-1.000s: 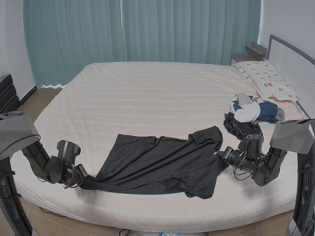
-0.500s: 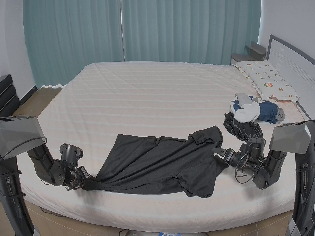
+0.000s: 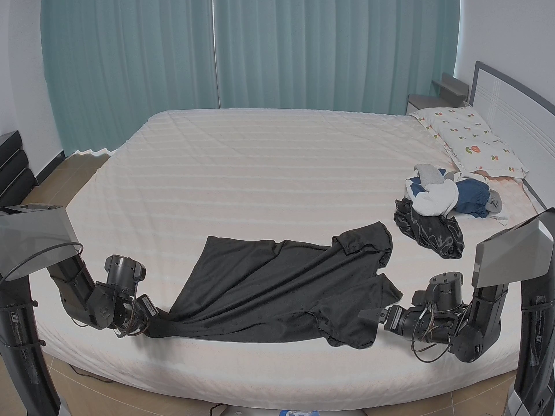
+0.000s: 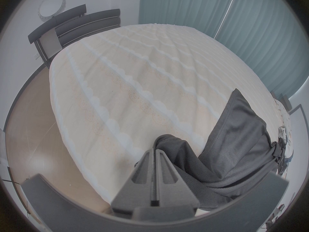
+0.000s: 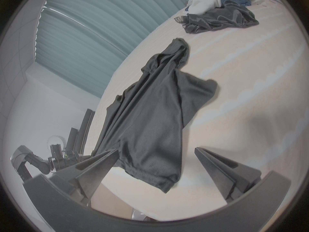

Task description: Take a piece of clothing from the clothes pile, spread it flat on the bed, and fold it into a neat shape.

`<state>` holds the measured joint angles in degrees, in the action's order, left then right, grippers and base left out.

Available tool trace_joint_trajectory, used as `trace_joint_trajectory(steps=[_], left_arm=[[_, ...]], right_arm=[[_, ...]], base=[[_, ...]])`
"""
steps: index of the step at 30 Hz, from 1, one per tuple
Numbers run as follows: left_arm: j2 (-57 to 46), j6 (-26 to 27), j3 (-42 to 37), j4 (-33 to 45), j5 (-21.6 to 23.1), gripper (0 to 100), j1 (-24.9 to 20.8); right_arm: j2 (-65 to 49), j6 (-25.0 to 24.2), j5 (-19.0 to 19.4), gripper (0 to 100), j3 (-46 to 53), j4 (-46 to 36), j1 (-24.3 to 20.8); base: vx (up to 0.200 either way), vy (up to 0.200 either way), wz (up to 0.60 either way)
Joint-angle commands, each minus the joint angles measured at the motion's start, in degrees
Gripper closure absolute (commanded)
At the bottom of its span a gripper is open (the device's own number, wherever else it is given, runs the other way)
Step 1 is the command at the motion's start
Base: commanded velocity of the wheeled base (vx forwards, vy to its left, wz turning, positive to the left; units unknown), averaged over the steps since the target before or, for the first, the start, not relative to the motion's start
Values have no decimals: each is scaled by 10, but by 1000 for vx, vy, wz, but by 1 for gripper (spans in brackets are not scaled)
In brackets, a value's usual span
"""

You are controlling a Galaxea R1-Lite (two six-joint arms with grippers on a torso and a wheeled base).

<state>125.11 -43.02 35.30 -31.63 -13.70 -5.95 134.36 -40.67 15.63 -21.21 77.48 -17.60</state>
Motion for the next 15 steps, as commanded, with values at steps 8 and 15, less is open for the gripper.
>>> trace_joint_trajectory(steps=[8, 15], left_arm=[[-1, 1, -2, 0, 0, 100, 0], [-3, 3, -9, 4, 1, 100, -2]], right_arm=[[34, 42, -2, 100, -11, -2, -21], [31, 58, -10, 100, 5, -2, -14]], base=[[0, 0, 0], [0, 0, 0]])
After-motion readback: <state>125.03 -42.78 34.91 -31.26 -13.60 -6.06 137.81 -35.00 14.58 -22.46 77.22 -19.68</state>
